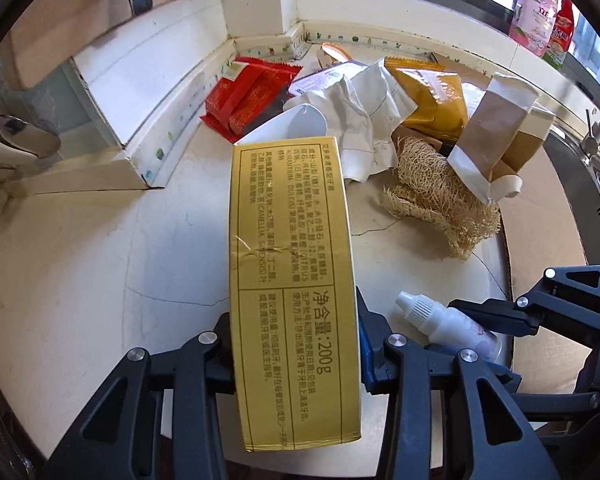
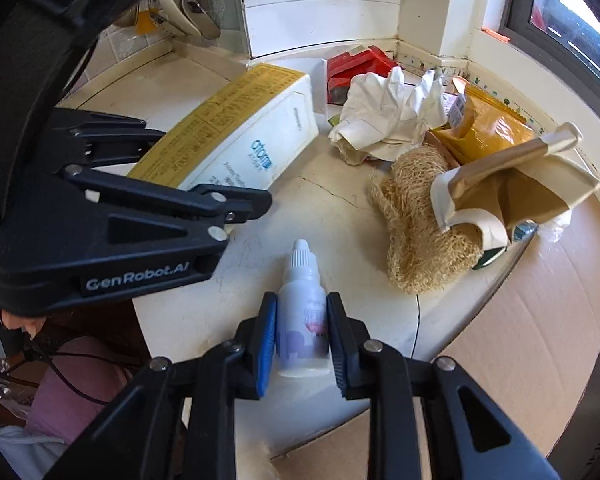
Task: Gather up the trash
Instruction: 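Carry the yellow box and dropper bottle down over the trash bin with both grippers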
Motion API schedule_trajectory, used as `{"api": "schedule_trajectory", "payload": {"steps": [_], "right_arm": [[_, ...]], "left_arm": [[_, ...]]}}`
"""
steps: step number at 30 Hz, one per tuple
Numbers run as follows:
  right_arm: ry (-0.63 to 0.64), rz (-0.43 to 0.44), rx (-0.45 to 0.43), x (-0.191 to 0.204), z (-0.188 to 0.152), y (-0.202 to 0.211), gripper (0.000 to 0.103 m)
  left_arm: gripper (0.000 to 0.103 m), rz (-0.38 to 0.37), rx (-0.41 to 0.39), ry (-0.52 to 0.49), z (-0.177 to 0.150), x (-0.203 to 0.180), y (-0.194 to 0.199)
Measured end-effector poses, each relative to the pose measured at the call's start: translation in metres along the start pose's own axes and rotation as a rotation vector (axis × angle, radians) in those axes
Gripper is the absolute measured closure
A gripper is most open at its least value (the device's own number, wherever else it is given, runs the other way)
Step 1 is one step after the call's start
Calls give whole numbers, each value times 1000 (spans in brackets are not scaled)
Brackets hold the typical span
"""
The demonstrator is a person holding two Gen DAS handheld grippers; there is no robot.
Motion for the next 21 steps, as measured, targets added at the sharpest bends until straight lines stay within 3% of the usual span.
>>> {"api": "schedule_trajectory", "payload": {"steps": [7, 14, 21], "right_arm": [[-98, 18, -68, 9, -21, 32, 79], [-234, 38, -120, 45, -71, 73, 79], [-345, 47, -127, 87, -122, 88, 79]], "left_arm": [[63, 48, -92, -28, -25, 3, 48], [63, 25, -89, -51, -104, 0, 91], [63, -11, -63, -6, -166, -5, 100]]}}
Point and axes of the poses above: each gripper's, at about its wrist camera, not at the fingertips, and y roughly against the way its jaws point, x to its left, z to its top, the point moved 10 cm from there along -y, roughly the way its jaws point, and after that the axes turned 10 degrees about x, right-handed, at the moved point
